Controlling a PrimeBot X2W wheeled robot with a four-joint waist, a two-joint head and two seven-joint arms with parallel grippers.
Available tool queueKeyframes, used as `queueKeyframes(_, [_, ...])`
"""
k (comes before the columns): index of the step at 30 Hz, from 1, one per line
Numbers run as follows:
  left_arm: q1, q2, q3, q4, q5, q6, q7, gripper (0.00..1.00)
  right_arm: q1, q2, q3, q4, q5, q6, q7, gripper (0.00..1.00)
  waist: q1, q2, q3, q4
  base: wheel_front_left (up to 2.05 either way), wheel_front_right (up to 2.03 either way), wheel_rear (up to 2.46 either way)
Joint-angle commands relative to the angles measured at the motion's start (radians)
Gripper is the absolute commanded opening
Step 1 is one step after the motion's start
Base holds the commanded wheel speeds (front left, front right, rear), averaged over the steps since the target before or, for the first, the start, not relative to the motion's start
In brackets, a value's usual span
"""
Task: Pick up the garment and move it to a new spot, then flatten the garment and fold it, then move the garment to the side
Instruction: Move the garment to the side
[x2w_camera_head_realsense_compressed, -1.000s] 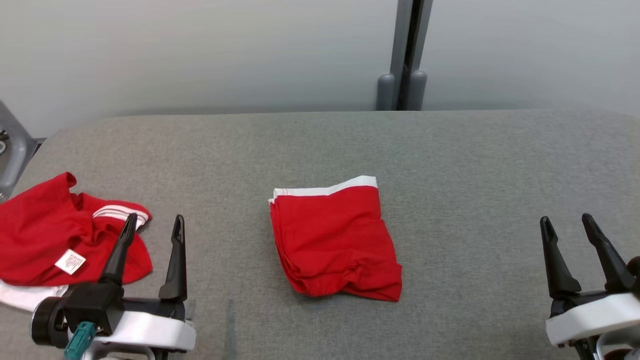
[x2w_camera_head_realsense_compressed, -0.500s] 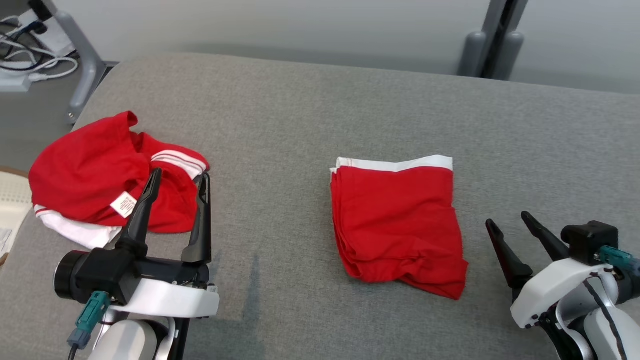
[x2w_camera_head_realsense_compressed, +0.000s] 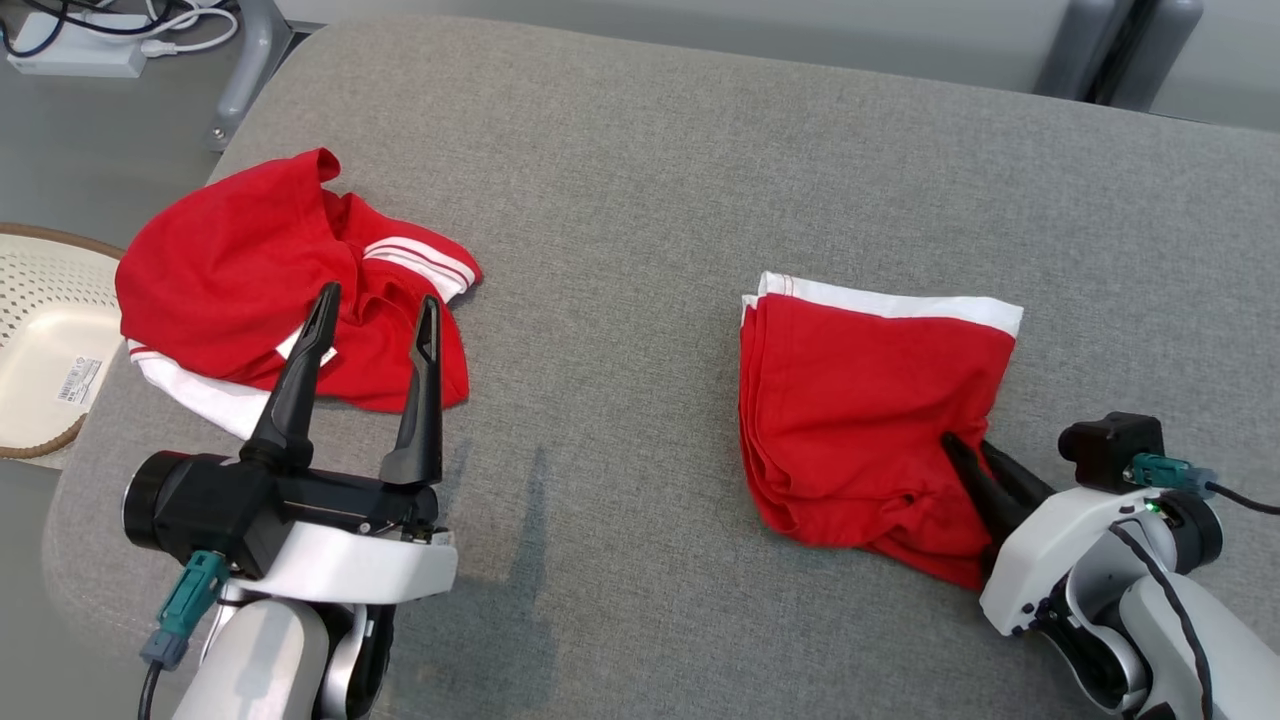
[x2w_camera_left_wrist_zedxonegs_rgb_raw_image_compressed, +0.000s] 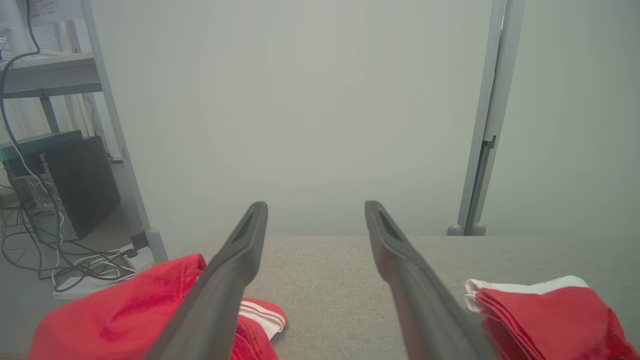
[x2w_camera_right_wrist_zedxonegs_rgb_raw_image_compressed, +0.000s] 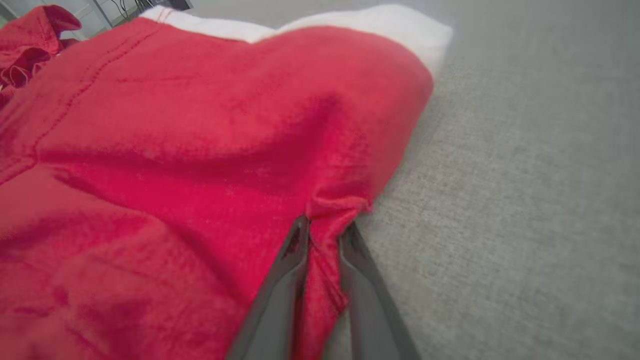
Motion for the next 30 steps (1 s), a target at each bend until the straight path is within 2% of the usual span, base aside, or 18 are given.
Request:
queueKeyframes(1, [-0.013, -0.005, 0.012, 0.003, 0.016, -0.010, -0.004, 1.00, 0.010, -0.004, 0.021, 0.026, 0.012, 0.000, -0.001, 0.00, 0.0000, -0.0001, 0.002, 0.000, 0.00, 0.00, 0.00])
queueKeyframes(7, [-0.010, -0.024, 0.050, 0.010, 0.046, -0.042, -0.004, 1.00, -0.017, -0.029, 0.035, 0.022, 0.015, -0.001, -0.038, 0.00, 0.0000, -0.0001, -0.001, -0.029, 0.00, 0.00, 0.00])
queueKeyframes(12, [0.012, -0.028, 0.077, 0.005, 0.069, -0.058, -0.004, 1.00, 0.014, -0.024, 0.043, -0.019, -0.010, -0.001, -0.058, 0.00, 0.0000, -0.0001, -0.012, -0.103, 0.00, 0.00, 0.00])
queueKeyframes(19, [0.023, -0.013, 0.102, -0.010, 0.090, -0.071, -0.004, 1.00, 0.066, -0.035, 0.032, -0.108, -0.071, 0.000, -0.047, 0.00, 0.0000, -0.0001, -0.009, -0.273, 0.00, 0.00, 0.00])
queueKeyframes(21, [0.019, -0.003, 0.110, -0.019, 0.098, -0.071, -0.004, 1.00, 0.082, -0.044, 0.022, -0.147, -0.095, 0.000, -0.037, 0.00, 0.0000, -0.0001, 0.004, -0.355, 0.00, 0.00, 0.00])
queueKeyframes(25, [0.004, 0.014, 0.109, -0.026, 0.107, -0.074, 0.003, 1.00, 0.100, -0.048, 0.003, -0.185, -0.118, 0.000, -0.035, 0.00, 0.0000, -0.0001, 0.026, -0.458, 0.00, 0.00, 0.00])
queueKeyframes(29, [-0.010, 0.033, 0.106, -0.044, 0.114, -0.077, 0.027, 1.00, 0.100, -0.047, 0.003, -0.200, -0.134, 0.000, -0.037, 0.00, 0.0000, -0.0001, 0.049, -0.552, 0.00, 0.00, 0.00])
queueKeyframes(30, [-0.010, 0.033, 0.106, -0.044, 0.114, -0.077, 0.027, 1.00, 0.100, -0.047, 0.003, -0.200, -0.134, 0.000, -0.037, 0.00, 0.0000, -0.0001, 0.049, -0.552, 0.00, 0.00, 0.00])
